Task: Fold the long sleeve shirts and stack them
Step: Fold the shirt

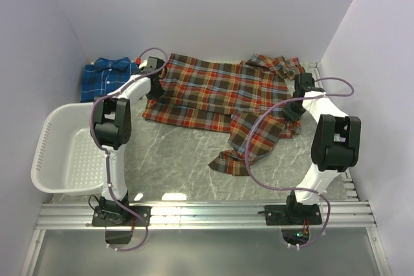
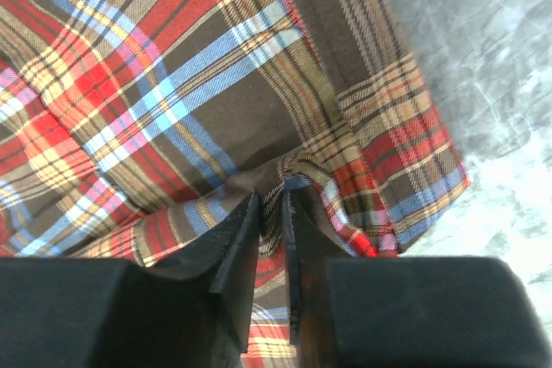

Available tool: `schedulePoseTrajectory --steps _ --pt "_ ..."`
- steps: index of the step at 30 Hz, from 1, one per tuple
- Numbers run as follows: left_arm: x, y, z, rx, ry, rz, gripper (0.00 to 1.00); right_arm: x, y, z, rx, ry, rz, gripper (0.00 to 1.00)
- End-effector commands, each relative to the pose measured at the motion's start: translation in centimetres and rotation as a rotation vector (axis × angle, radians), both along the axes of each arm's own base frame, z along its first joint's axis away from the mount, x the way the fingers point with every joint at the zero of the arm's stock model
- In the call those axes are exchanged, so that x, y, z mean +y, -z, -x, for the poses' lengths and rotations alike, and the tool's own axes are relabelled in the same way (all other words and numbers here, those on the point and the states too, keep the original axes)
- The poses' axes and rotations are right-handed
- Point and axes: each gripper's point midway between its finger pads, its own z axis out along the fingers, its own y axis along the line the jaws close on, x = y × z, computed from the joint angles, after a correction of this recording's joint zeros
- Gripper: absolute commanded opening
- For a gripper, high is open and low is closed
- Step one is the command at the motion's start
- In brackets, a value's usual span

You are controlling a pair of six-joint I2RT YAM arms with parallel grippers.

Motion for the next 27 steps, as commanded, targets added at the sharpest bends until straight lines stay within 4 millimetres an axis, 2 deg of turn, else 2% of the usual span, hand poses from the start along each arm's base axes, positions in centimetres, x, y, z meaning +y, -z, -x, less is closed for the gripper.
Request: schedulePoseTrajectory --steps 1,2,3,5,6,8,9,10,11,12,13,14,15,17,18,20,23,27 --pt "1.5 -2.6 -1.4 -0.077 -0.038 -0.036 0.44 -1.4 -2.0 -1.8 -0.066 0.023 0.06 0.3" --pt "1.4 -3.2 -1.5 -0.091 -0.039 -0.031 0.47 -1.3 -2.3 -1.9 -0.073 0.014 0.06 0.36" --pt "1.5 -3.7 -1.5 -0.101 -0.043 -0.029 0.54 -1.2 -3.4 -2.2 -0.099 0.005 0.061 0.48" --pt "1.4 -5.7 -1.4 -0.135 -0.048 -0.017 0.6 -1.0 -4.5 -2.4 -0.121 -0.016 0.071 0.56" --pt "1.4 -7.1 -1.3 -0.161 -0.054 -0.007 0.62 -0.8 -5.8 -2.7 -0.15 -0.023 0.073 0.62" --pt "1.5 -8.0 -0.7 -0.167 -0.06 -0.001 0.62 -0.5 -7.1 -2.7 -0.176 -0.048 0.083 0.66" --pt "1.5 -9.5 -0.3 -0.194 -0.063 0.013 0.63 -0.2 -8.4 -2.8 -0.206 -0.057 0.088 0.67" --pt "1.5 -9.9 0.1 -0.196 -0.065 0.019 0.63 0.0 -9.0 -2.7 -0.217 -0.065 0.089 0.67" --pt "1.5 -9.4 0.9 -0.179 -0.063 0.024 0.63 0.2 -9.5 -2.6 -0.228 -0.077 0.089 0.67" --pt "1.4 -10.6 1.6 -0.198 -0.062 0.045 0.63 0.5 -10.2 -2.1 -0.241 -0.085 0.087 0.67" --pt "1.4 -9.7 2.6 -0.174 -0.062 0.052 0.63 0.7 -10.4 -1.8 -0.248 -0.084 0.082 0.67" --pt "1.4 -9.7 3.2 -0.173 -0.06 0.062 0.63 0.9 -11.1 -1.3 -0.27 -0.088 0.072 0.67" --pt "1.2 -10.5 3.8 -0.191 -0.062 0.085 0.63 1.0 -10.4 -0.6 -0.253 -0.087 0.066 0.67" --pt "0.6 -9.5 5.2 -0.167 -0.043 0.125 0.63 1.4 -10.6 0.4 -0.265 -0.089 0.048 0.67" --pt "0.4 -9.9 5.7 -0.178 -0.037 0.141 0.63 1.6 -9.5 1.2 -0.245 -0.09 0.039 0.66" --pt "-0.1 -8.8 6.5 -0.155 -0.019 0.167 0.63 1.7 -8.7 2.1 -0.238 -0.071 0.016 0.63" --pt "-0.8 -7.3 6.5 -0.116 -0.003 0.186 0.58 1.7 -6.5 3.8 -0.221 -0.032 -0.052 0.58" --pt "-1.7 -5.9 5.7 -0.085 0.017 0.211 0.52 0.8 -4.5 5.1 -0.225 0.049 -0.131 0.49"
